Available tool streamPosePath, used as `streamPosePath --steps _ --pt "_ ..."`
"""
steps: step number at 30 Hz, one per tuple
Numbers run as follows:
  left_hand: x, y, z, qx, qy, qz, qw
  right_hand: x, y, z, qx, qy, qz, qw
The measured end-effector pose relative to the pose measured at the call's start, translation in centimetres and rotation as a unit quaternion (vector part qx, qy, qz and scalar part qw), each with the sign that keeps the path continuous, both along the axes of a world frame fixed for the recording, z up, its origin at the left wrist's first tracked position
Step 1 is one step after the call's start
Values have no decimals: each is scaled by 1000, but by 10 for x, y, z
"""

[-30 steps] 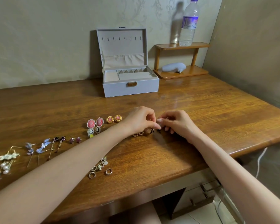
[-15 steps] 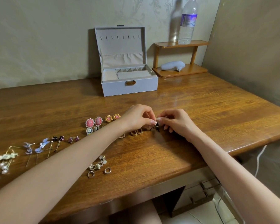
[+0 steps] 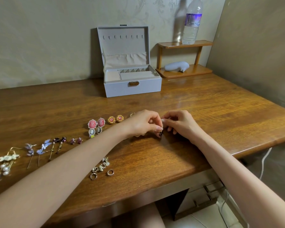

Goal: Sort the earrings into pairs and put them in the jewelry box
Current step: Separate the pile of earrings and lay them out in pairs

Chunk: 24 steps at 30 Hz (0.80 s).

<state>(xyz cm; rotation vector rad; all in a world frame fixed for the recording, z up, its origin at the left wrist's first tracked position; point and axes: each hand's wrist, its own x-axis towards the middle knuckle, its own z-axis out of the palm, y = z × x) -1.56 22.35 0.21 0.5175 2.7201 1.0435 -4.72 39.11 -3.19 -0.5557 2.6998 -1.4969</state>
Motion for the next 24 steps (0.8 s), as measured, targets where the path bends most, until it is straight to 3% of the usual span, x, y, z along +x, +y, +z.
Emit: streamPosePath --steps 12,24 --pt "-8 -2 -5 -67 69 42 994 0 -1 0 0 1 -4 1000" --pt "-11 1 -8 -97 73 74 990 2 -1 1 8 7 3 1000"
